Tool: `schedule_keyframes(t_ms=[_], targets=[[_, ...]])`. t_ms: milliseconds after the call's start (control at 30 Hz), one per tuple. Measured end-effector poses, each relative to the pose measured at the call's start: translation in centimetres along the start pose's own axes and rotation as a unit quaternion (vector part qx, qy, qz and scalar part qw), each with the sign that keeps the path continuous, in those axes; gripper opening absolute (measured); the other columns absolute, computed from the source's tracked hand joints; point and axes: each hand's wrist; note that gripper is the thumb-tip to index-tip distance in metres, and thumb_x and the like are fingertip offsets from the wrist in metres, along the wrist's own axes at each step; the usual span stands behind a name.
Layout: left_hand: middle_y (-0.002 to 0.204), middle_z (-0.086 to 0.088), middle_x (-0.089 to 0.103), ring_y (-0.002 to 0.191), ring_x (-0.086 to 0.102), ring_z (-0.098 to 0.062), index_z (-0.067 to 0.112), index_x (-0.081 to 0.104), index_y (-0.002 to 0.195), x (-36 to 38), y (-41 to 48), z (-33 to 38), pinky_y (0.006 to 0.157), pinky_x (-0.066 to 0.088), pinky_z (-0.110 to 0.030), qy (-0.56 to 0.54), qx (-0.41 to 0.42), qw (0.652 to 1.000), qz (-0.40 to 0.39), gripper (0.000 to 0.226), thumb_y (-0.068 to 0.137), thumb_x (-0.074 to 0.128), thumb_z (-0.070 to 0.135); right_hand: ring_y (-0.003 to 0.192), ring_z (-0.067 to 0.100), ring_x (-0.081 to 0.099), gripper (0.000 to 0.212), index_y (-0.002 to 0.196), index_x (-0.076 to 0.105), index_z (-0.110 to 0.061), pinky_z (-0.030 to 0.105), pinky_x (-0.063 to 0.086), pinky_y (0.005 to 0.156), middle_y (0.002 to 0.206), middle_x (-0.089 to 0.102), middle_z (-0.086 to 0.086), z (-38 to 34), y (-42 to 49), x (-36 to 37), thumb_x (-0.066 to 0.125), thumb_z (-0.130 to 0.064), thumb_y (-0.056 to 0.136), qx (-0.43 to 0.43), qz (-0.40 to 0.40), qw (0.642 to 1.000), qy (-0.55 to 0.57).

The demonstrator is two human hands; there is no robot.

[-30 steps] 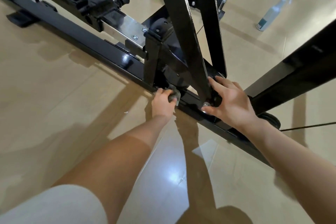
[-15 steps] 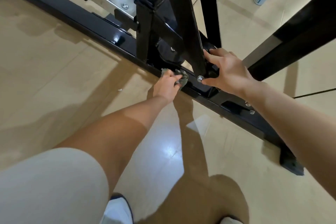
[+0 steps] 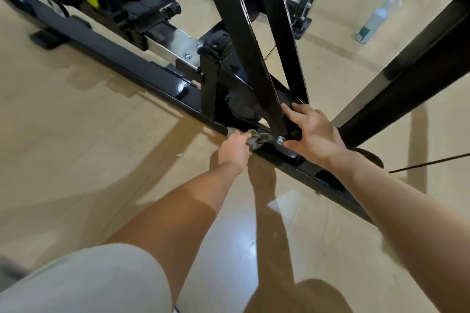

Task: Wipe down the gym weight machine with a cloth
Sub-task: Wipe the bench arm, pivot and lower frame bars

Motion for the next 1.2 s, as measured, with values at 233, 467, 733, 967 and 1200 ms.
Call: schedule_keyframes(t_ms=[233, 467, 733, 967, 1200], targets=[[0.100, -0.014, 0.068, 0.078, 0.066, -0.026, 0.012, 0.067, 0.105, -7.9, -0.7, -4.9, 0.065, 0.052, -0.030, -0.062, -0.159, 0.983, -0.065, 0.012, 0.100, 0.057, 0.016, 0.136, 0.026, 0.034, 0.061, 0.151, 0.043, -0.028, 0.047, 0.050, 0.094, 0.153, 0.042, -0.001, -2.0, -3.0, 2.7, 0.064, -0.016, 0.095, 0.066, 0.094, 0.989, 0.090], [0.094, -0.006, 0.061, 0.080, 0.058, -0.016, 0.017, 0.063, 0.094, -19.4, -1.3, -0.9, 0.073, 0.052, -0.029, -0.159, -0.138, 0.956, -0.206, 0.011, 0.102, 0.056, 0.015, 0.100, 0.019, 0.053, 0.038, 0.116, 0.054, -0.020, 0.037, 0.049, 0.087, 0.109, 0.047, -0.003, -7.7, -2.2, -0.2, 0.072, -0.012, 0.084, 0.057, 0.209, 0.907, 0.360], [0.096, -0.013, 0.068, 0.078, 0.061, -0.021, 0.006, 0.070, 0.103, -30.6, -4.6, 6.0, 0.074, 0.048, -0.030, -0.256, -0.161, 0.937, -0.172, 0.023, 0.094, 0.049, 0.011, 0.086, 0.009, 0.062, 0.048, 0.115, 0.063, -0.032, 0.031, 0.055, 0.088, 0.106, 0.061, -0.004, -10.7, -0.3, -5.8, 0.072, -0.002, 0.079, -0.025, 0.086, 0.821, 0.564], [0.098, -0.009, 0.069, 0.079, 0.064, -0.020, 0.022, 0.072, 0.104, -35.7, -9.7, 8.3, 0.066, 0.050, -0.029, -0.475, -0.131, 0.870, -0.016, 0.026, 0.090, 0.061, 0.041, 0.075, 0.021, 0.070, 0.023, 0.086, 0.073, -0.022, 0.042, 0.061, 0.065, 0.076, 0.072, 0.000, -15.0, 0.7, -10.5, 0.065, 0.000, 0.087, -0.105, 0.059, 0.784, 0.609], [0.098, -0.004, 0.070, 0.083, 0.065, -0.012, 0.015, 0.070, 0.114, -39.7, -12.8, 9.2, 0.070, 0.053, -0.023, -0.455, -0.046, 0.881, 0.118, 0.022, 0.092, 0.073, 0.013, 0.080, 0.020, 0.076, 0.020, 0.091, 0.076, -0.020, 0.037, 0.062, 0.065, 0.081, 0.078, 0.002, -17.8, 0.4, -16.8, 0.063, -0.006, 0.096, -0.108, -0.045, 0.666, 0.737]])
Point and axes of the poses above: each hand's wrist, its own y-axis towards the middle knuckle, its own x-axis out of the palm, z = x × y
